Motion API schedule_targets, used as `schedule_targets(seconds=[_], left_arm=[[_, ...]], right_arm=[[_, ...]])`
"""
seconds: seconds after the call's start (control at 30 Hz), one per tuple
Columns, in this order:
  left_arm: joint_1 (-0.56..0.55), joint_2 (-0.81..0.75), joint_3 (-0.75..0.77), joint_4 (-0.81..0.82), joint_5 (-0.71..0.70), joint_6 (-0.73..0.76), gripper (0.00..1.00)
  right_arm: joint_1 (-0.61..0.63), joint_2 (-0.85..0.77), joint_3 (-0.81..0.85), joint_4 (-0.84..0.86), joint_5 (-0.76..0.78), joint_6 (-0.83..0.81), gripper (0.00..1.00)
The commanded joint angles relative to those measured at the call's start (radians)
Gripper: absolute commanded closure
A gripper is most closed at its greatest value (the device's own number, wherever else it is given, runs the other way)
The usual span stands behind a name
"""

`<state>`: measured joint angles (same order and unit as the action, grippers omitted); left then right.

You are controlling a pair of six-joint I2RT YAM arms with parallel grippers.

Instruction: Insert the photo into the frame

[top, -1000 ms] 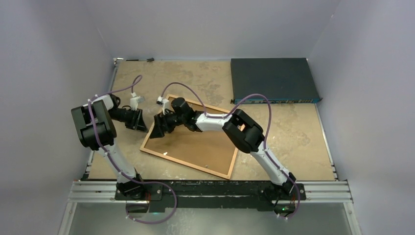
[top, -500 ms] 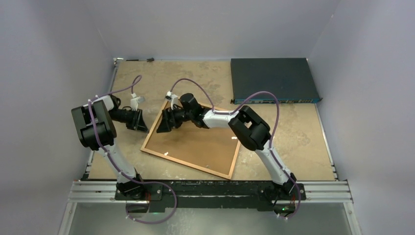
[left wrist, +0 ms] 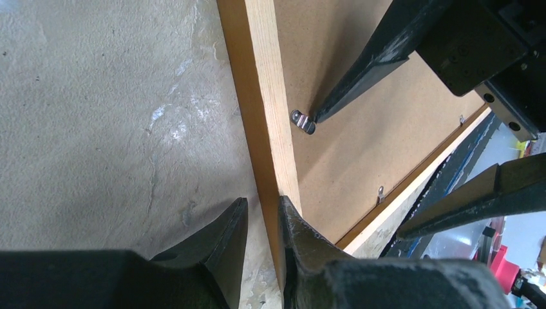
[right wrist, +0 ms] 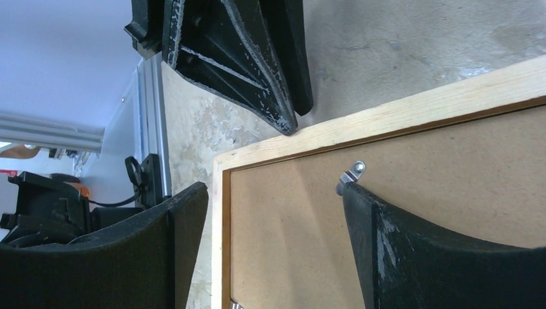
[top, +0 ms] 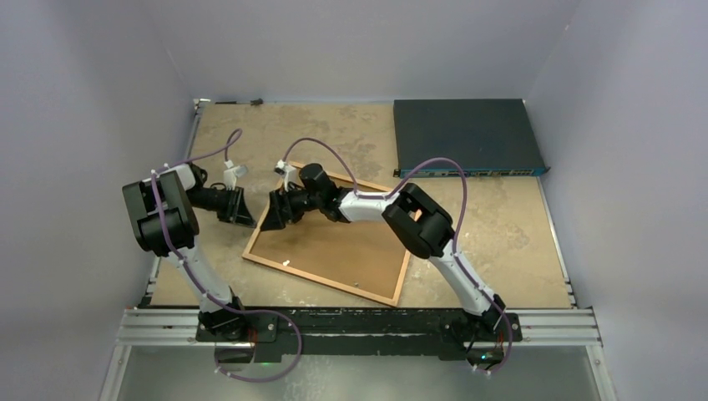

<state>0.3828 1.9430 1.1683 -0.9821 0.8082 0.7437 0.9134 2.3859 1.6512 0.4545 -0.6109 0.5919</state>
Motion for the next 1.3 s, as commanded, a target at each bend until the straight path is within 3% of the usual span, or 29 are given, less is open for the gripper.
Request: schedule_targets(seconds=[0.0, 0.9, 1.1, 1.27], left_arm=[[-0.025, 0.028, -0.036, 0.082, -0.051, 0.034, 0.79], [-0.028, 0.009, -0.036, 0.065, -0.044, 0.043, 0.8], [-0.027, -0.01, -0.013, 0.033, -0.046, 0.052, 0.8], [-0.013, -0.045, 0.058, -0.046, -0.049, 0.074, 0.79]], right_arm=[[0.015, 0.016, 0.031, -0.001, 0.018, 0.002, 0.21], [0.038, 0.004, 0.036, 0.015, 0.124, 0.002, 0.22], [0.046, -0.021, 0.005, 0.059, 0.07, 0.051, 0.22], [0.026, -0.149, -0.045, 0.063, -0.01, 0.069, 0.19]])
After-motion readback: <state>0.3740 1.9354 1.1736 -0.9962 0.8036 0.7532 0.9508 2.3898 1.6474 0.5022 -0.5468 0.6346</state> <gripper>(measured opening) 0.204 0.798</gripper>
